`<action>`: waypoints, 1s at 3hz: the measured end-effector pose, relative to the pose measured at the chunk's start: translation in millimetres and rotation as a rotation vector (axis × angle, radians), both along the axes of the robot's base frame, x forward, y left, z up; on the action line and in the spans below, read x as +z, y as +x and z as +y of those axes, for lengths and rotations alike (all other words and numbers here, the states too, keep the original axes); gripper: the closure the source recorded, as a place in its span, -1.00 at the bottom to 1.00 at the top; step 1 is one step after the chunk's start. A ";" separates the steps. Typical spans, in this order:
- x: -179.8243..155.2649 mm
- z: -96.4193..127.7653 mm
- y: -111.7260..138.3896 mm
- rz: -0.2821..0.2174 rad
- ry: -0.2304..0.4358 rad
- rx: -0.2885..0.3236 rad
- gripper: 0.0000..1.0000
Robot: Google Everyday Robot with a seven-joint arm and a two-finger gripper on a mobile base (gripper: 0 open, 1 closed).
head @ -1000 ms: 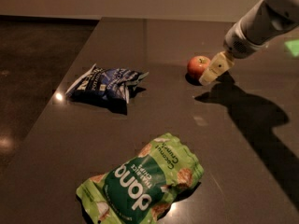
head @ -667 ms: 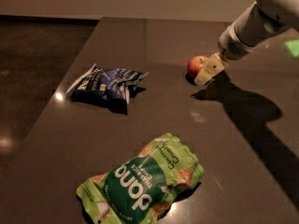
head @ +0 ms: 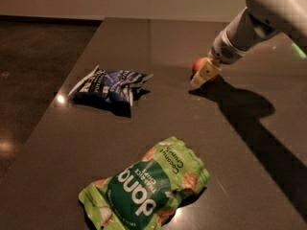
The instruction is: Move apple near blue chip bag
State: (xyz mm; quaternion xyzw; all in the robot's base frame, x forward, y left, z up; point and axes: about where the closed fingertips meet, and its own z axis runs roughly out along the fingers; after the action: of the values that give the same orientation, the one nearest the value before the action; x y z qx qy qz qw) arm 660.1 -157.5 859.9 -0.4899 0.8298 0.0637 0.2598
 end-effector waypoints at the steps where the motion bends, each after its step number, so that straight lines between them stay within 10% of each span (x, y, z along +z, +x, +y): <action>1: 2.8 14.3 -3.4 0.010 0.016 0.039 0.11; 3: 20.3 73.4 -22.8 0.024 0.046 0.195 0.99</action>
Offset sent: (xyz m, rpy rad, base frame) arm -0.0196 0.0545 0.0302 0.0543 0.0201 0.1526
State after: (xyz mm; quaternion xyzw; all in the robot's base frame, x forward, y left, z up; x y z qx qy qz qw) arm 637.4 -84.0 880.3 -0.5615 0.7795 0.1137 0.2534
